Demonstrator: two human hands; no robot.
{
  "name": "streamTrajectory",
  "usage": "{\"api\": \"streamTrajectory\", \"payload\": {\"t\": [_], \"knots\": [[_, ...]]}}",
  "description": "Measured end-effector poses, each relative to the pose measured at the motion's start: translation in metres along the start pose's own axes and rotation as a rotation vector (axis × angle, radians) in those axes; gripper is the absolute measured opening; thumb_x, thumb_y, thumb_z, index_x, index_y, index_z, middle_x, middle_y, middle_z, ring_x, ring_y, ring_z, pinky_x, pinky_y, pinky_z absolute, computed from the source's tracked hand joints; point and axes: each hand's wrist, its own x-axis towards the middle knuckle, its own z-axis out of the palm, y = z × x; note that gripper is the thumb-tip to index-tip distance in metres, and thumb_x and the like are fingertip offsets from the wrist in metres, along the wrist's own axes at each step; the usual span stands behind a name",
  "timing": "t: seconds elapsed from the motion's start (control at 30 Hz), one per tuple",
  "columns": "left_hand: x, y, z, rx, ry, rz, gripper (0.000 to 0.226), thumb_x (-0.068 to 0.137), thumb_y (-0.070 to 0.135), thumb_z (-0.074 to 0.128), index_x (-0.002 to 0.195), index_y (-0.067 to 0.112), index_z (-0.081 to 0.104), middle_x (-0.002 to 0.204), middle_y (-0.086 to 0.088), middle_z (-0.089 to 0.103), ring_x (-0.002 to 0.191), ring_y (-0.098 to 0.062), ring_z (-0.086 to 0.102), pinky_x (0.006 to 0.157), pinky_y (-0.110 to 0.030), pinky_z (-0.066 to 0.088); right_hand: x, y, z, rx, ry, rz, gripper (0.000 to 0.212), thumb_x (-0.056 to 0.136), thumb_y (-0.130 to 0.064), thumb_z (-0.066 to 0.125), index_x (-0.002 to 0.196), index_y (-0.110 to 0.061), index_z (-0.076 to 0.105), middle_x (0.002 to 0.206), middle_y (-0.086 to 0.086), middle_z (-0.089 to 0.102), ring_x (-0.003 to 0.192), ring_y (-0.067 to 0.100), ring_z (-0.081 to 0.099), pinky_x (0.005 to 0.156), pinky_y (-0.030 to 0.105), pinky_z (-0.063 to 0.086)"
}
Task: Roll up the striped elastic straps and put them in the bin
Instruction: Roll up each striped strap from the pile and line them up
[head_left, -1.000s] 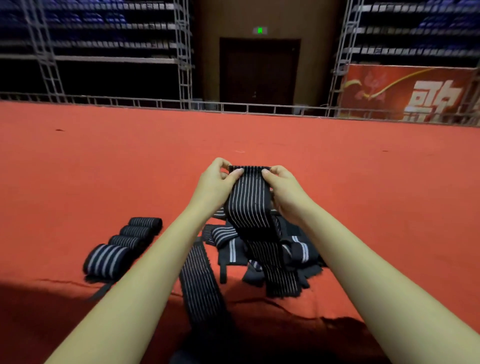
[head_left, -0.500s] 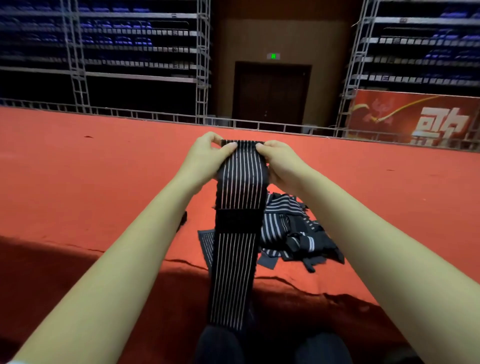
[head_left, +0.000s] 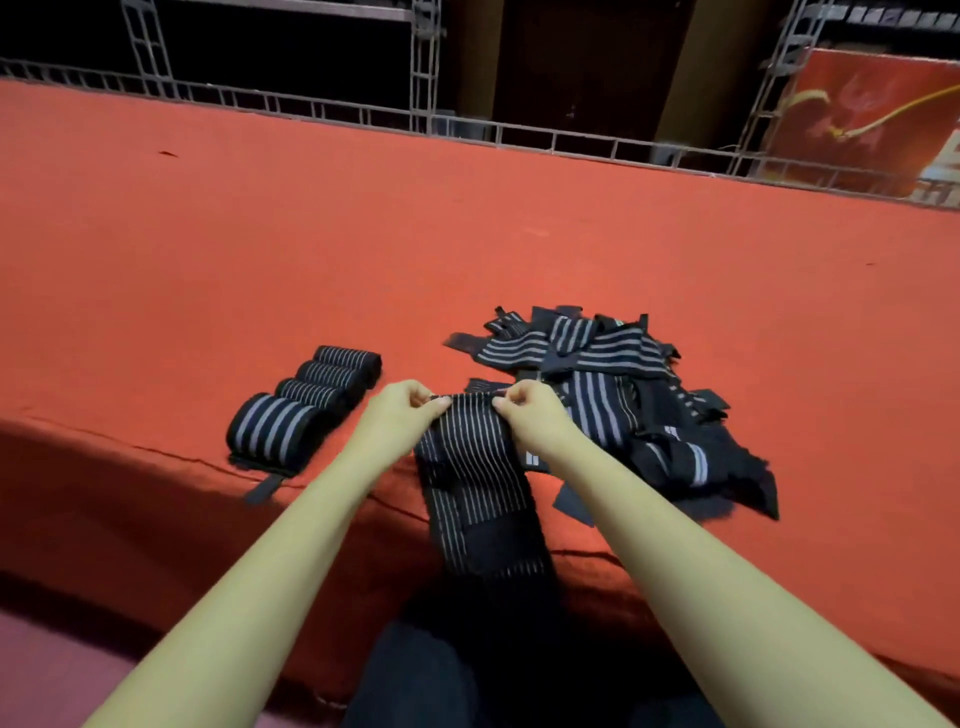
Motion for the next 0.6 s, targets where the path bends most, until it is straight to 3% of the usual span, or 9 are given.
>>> {"api": "streamTrajectory", "payload": {"t": [0.1,0.2,0.3,0.4,0.53,0.6], "knots": [[0.023,-0.020,0.020,0.052,0.070,-0.063,0.016,0.093,0.027,0.061,0.087,0.012,0.062,0.087,-0.002,0.063,0.089,-0.022,0.059,0.069,-0.026,0.034,0.028,0.017,0.020,-0.018,-0.003,0.021,0.049,0.096,-0.014,0.054,0.054,-0.018,0.029,0.056,-0.004,0.031,0.053,0.009,0.032,0.053,0.023,0.026],[0.043,-0.037,0.033,0.084,0.160,-0.102,0.017,0.093,0.021,0.061,0.089,0.006,0.065,0.094,-0.011,0.065,0.093,-0.026,0.059,0.070,-0.028,0.032,0.053,0.027,0.035,-0.027,-0.046,0.050,0.041,0.095,-0.017,0.056,0.058,-0.014,0.039,0.062,-0.003,0.041,0.060,0.011,0.042,0.063,0.028,0.031],[0.058,-0.055,0.040,0.119,0.236,-0.108,0.013,0.092,0.017,0.062,0.083,0.006,0.063,0.097,-0.017,0.064,0.095,-0.030,0.058,0.069,-0.026,0.029,0.069,0.033,0.045,-0.047,-0.085,0.033,0.023,0.093,-0.017,0.060,0.073,-0.009,0.055,0.070,-0.002,0.051,0.068,0.011,0.047,0.056,0.022,0.031],[0.067,-0.061,0.041,0.133,0.297,-0.121,0.015,0.089,0.015,0.066,0.088,0.001,0.069,0.094,-0.016,0.067,0.095,-0.029,0.060,0.071,-0.027,0.032,0.077,0.037,0.054,-0.032,-0.071,0.014,0.020,0.091,-0.016,0.062,0.075,-0.005,0.060,0.075,0.000,0.056,0.067,0.007,0.048,0.053,0.010,0.035],[0.071,-0.065,0.036,0.071,0.297,-0.117,0.016,0.086,0.018,0.070,0.091,0.003,0.072,0.089,-0.005,0.068,0.086,-0.017,0.058,0.068,-0.018,0.031,0.081,0.043,0.060,0.117,-0.069,0.066,0.015,0.089,-0.015,0.065,0.076,-0.009,0.065,0.074,-0.005,0.059,0.066,0.006,0.051,0.065,0.022,0.038],[0.067,-0.068,0.032,-0.019,0.290,-0.094,0.016,0.085,0.021,0.072,0.089,0.006,0.073,0.087,-0.001,0.069,0.084,-0.012,0.059,0.070,-0.015,0.034,0.079,0.046,0.059,0.289,-0.073,0.097,0.015,0.089,-0.015,0.067,0.074,-0.016,0.063,0.070,-0.006,0.060,0.062,0.009,0.053,0.060,0.025,0.043]]}}
